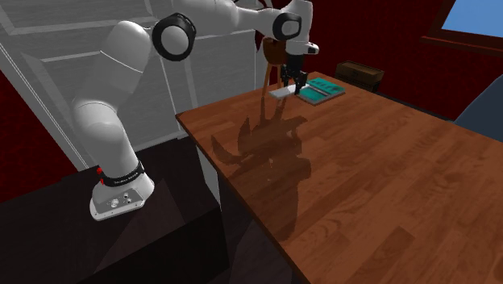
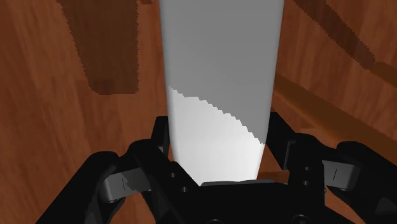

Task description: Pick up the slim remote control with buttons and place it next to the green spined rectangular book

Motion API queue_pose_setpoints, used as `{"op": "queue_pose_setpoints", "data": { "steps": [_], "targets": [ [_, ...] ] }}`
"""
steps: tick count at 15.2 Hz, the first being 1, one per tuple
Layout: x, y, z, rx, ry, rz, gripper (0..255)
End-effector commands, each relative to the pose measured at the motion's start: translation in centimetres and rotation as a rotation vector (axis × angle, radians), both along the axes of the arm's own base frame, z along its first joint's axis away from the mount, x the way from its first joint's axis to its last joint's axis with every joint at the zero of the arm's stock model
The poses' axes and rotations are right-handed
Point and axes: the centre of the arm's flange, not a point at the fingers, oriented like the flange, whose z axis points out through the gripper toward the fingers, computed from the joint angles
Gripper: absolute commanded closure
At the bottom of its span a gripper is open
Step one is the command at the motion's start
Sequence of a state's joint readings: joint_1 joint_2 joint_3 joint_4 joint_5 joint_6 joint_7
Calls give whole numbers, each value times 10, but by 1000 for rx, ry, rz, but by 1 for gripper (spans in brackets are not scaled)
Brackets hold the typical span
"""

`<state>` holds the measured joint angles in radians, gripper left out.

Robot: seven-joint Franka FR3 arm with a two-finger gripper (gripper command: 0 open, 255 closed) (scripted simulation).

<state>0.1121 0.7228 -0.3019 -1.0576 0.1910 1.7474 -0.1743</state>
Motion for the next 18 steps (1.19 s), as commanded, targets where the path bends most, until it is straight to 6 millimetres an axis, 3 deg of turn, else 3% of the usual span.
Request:
{"op": "queue_pose_setpoints", "data": {
  "steps": [1,2,18],
  "targets": [
    [13,23,-1,1,0,0,255],
    [26,45,-1,1,0,0,255],
    [26,45,-79,1,0,0,255]
  ]
}}
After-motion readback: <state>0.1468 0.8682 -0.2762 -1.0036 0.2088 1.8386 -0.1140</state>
